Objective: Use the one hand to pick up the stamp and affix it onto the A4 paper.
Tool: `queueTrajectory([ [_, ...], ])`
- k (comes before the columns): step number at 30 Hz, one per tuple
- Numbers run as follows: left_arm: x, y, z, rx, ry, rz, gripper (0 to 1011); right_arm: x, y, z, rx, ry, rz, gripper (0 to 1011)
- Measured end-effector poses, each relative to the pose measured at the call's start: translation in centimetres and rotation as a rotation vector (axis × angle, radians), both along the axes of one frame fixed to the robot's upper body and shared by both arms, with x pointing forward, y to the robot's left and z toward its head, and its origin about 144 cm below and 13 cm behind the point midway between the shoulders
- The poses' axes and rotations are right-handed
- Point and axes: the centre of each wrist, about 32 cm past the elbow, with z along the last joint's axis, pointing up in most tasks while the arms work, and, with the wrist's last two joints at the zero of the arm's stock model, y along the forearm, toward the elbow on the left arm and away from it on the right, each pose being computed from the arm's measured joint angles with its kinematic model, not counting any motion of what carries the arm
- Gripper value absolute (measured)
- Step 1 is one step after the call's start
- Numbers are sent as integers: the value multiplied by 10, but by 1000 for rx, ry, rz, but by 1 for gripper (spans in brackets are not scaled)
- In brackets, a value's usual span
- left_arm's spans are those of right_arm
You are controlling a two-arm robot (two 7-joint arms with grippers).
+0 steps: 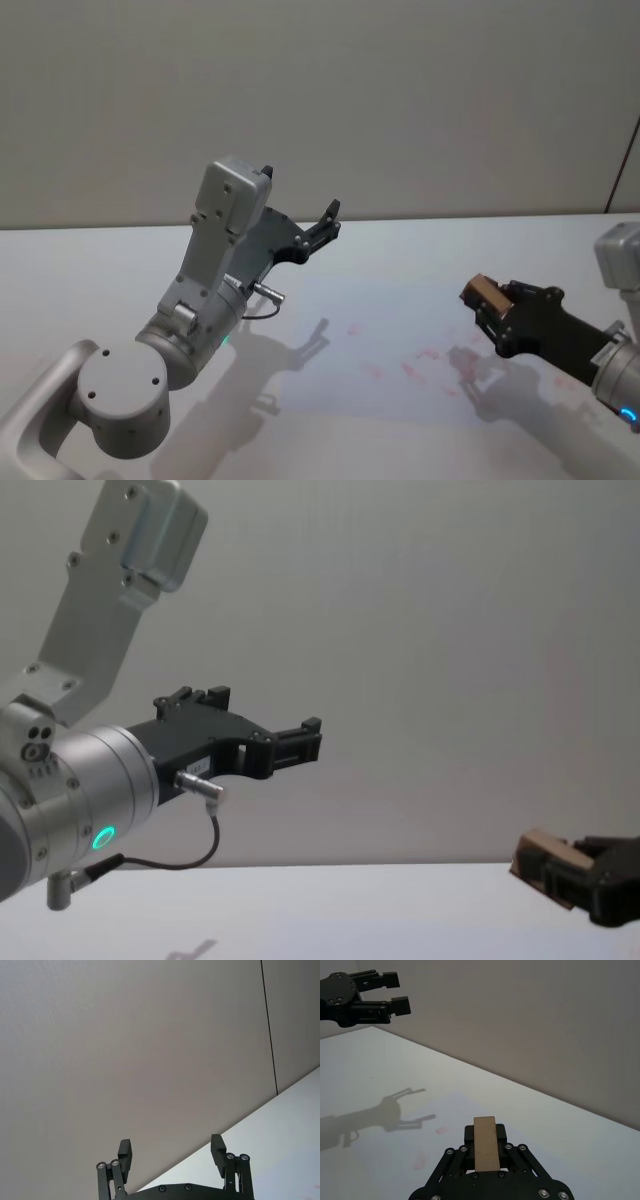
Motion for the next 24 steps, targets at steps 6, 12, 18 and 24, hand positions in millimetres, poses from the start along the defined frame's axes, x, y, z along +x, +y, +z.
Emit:
queueTrajectory([
  [6,0,0,0,0,0,0,1001,1,-10,2,-19,-14,-21,220],
  [12,0,0,0,0,0,0,1001,-4,-23,-3,-54,-5,-48,220],
  [18,0,0,0,0,0,0,1001,-11,-39,-11,-95,24,-81,220],
  [24,0,0,0,0,0,0,1001,-18,-51,-18,-130,53,-115,220],
])
